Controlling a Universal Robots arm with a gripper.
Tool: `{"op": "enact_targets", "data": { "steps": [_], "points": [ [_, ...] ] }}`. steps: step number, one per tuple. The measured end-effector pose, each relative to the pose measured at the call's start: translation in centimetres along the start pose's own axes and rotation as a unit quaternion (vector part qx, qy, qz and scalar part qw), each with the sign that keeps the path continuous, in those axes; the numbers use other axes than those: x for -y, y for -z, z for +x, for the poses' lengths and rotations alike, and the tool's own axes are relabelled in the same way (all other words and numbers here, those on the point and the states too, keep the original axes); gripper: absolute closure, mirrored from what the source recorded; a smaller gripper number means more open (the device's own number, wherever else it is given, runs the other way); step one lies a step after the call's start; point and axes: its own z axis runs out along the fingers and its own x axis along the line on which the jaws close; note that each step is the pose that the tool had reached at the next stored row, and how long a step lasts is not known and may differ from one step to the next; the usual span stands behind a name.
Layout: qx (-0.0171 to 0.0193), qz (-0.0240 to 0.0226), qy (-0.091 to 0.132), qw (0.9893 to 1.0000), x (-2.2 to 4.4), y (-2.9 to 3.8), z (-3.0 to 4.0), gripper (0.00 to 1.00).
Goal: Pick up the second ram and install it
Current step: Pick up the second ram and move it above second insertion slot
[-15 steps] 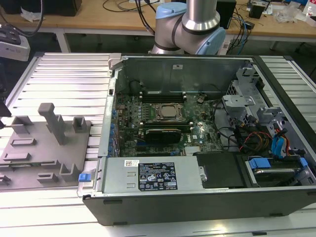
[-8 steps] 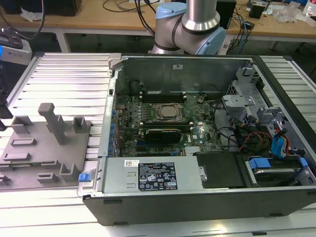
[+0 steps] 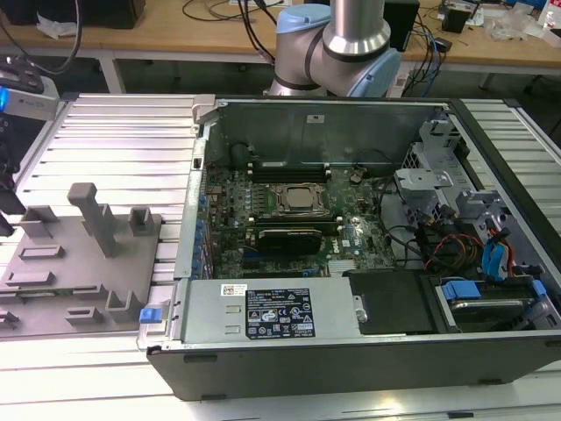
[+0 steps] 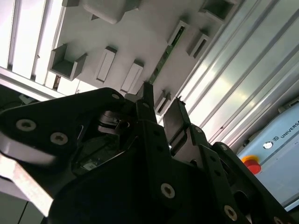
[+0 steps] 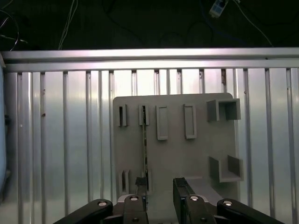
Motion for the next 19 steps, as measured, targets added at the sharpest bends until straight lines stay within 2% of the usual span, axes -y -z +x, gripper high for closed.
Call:
{"op": "enact_targets", "data": {
  "steps": [19],
  "points": [
    [0.0001,0.0,0.0,1.0,0.08,-1.81,0.02,0.64]
  ]
}}
